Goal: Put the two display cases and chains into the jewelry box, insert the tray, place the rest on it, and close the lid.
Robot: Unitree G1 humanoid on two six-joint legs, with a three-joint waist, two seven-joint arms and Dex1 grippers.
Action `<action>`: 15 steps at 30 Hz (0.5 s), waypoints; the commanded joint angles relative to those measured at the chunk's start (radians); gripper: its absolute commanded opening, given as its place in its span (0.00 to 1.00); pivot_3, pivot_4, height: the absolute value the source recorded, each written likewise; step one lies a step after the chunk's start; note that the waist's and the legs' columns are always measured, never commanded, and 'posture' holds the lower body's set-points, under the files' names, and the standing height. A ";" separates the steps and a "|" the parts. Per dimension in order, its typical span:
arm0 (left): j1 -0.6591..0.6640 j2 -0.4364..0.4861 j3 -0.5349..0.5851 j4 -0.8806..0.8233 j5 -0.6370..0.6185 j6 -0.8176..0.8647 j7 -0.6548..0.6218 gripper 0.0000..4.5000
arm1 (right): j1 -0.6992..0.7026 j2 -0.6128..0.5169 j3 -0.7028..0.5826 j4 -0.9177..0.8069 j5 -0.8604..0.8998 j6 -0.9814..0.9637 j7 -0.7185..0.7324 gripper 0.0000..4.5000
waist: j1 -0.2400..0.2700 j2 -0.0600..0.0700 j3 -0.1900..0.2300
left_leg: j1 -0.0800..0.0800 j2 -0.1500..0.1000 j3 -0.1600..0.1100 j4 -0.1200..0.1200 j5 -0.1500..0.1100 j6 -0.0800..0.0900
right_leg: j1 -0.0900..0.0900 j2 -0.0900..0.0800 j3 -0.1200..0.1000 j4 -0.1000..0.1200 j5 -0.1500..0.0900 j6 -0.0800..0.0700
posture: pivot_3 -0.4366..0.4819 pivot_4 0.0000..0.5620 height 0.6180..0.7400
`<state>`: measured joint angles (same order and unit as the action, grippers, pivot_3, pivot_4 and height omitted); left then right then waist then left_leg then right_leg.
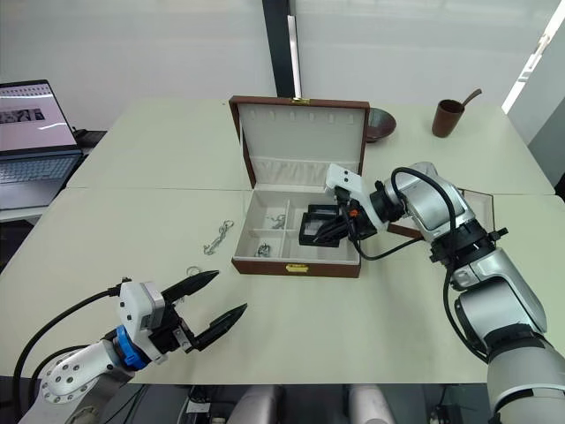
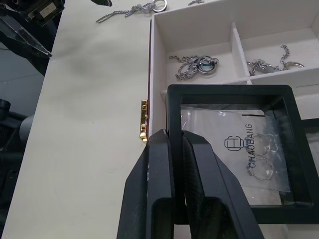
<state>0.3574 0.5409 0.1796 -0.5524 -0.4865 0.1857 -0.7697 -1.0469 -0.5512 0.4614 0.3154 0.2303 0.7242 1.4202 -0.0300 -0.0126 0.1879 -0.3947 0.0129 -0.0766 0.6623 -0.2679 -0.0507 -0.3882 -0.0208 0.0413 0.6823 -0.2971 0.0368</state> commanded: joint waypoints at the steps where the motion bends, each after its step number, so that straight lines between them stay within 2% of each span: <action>1: -0.010 -0.008 -0.004 -0.036 -0.003 -0.017 0.011 1.00 | -0.020 0.007 0.000 -0.002 -0.009 0.006 0.024 0.00 | 0.000 0.000 0.000 | 0.000 0.000 0.000 0.000 0.000 0.000 | 0.000 0.000 0.000 0.000 0.000 0.000 | 0.48 0.27 1.00; 15: -0.028 -0.009 -0.023 -0.042 -0.001 -0.012 0.032 1.00 | 0.001 0.039 0.018 0.055 -0.060 -0.013 0.024 0.00 | -0.001 0.000 0.000 | 0.000 0.000 0.000 0.000 0.000 0.000 | 0.000 0.000 0.000 0.000 0.000 0.000 | 0.48 0.27 1.00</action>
<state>0.3365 0.5324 0.1600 -0.5526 -0.4855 0.1858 -0.7377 -1.0360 -0.5145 0.4919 0.3754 0.1755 0.7255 1.4393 -0.0308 -0.0126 0.1879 -0.3947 0.0129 -0.0768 0.6623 -0.2679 -0.0507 -0.3884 -0.0206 0.0413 0.6824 -0.2969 0.0366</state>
